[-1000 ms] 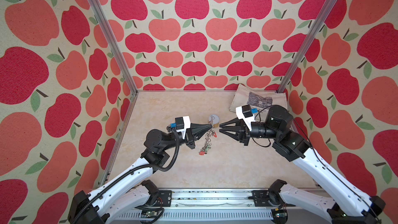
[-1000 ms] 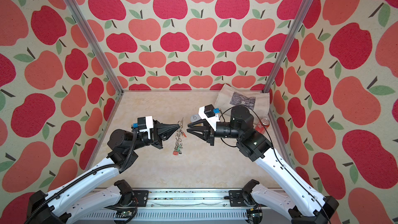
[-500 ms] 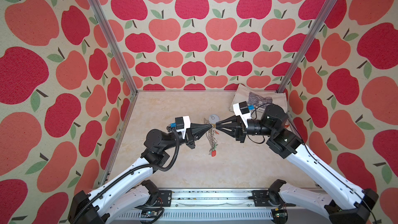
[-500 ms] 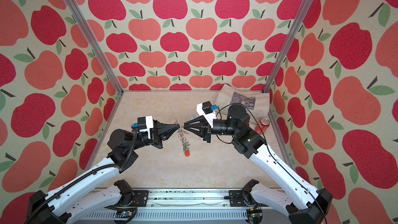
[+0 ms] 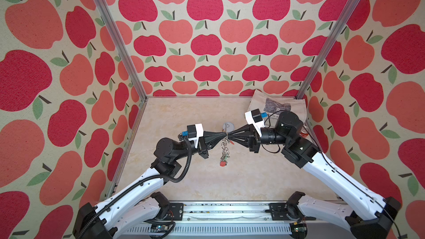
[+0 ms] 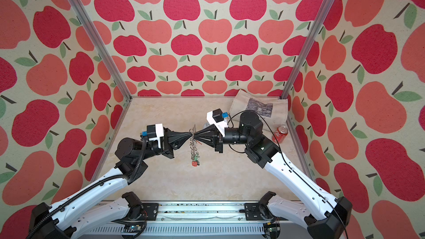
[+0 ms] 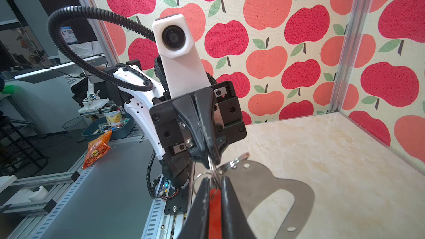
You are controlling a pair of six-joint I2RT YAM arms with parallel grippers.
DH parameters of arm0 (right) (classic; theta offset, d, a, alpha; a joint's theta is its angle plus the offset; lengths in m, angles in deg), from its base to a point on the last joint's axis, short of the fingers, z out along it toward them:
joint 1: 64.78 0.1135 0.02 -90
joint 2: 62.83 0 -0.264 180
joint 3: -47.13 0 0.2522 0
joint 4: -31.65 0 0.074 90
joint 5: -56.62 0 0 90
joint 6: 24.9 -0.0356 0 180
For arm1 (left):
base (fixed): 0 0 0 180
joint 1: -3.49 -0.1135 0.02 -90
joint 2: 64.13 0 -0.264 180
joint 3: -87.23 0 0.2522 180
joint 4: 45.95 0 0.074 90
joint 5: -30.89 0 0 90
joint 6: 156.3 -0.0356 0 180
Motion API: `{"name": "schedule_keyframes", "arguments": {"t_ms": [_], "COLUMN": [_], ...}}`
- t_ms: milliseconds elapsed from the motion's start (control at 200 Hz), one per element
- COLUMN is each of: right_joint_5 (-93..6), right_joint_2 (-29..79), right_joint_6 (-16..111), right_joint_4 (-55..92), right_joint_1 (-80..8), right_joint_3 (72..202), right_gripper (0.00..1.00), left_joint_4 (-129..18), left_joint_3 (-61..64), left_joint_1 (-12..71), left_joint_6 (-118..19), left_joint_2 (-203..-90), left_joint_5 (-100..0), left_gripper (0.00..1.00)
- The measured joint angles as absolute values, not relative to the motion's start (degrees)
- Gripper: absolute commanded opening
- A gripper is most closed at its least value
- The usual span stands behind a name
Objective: Put the keys on the keyring
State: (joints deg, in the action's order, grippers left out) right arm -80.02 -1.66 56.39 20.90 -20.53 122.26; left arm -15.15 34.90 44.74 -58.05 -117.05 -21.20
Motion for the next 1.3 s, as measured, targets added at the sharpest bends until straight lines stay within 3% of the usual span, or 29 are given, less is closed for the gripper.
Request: {"name": "schedule_keyframes", "arguments": {"t_ms": [235, 400, 710, 840, 915, 1151, 1301], "right_joint_5": [-80.0, -79.8, -79.0, -77.8, -76.7, -71.7, -66.9], "right_joint_2": [-1.4, -1.3, -1.4, -1.6, -1.6, 0.5, 4.0], "right_joint_6": [56.4, 56.6, 57.5, 61.2, 64.2, 74.2, 78.8], "right_joint_4": [20.9, 20.9, 20.4, 12.5, 5.1, -17.9, -28.6], "right_joint_1": [-20.2, -20.2, -19.9, -19.8, -19.8, -19.8, -18.8], "right_joint_3": [122.3, 122.3, 122.3, 124.8, 127.8, 140.0, 145.0], "right_gripper": [0.09, 0.0, 0.0, 0.0, 0.0, 0.0, 0.0], "left_joint_4": [-15.0, -14.9, -15.0, -18.4, -22.3, -41.0, -52.0], "left_joint_3": [34.9, 34.9, 34.9, 34.8, 34.2, 27.0, 19.8], "left_joint_1": [44.7, 44.7, 44.7, 44.7, 44.6, 44.6, 44.4], "left_joint_6": [-58.0, -57.5, -56.7, -57.4, -57.9, -63.8, -67.3], "left_joint_2": [-117.1, -117.1, -117.1, -116.5, -115.2, -111.0, -112.9], "left_joint_5": [-21.1, -21.2, -21.2, -22.1, -23.0, -25.7, -23.9], "left_gripper": [0.0, 0.0, 0.0, 0.32, 0.44, 0.57, 0.53]}}
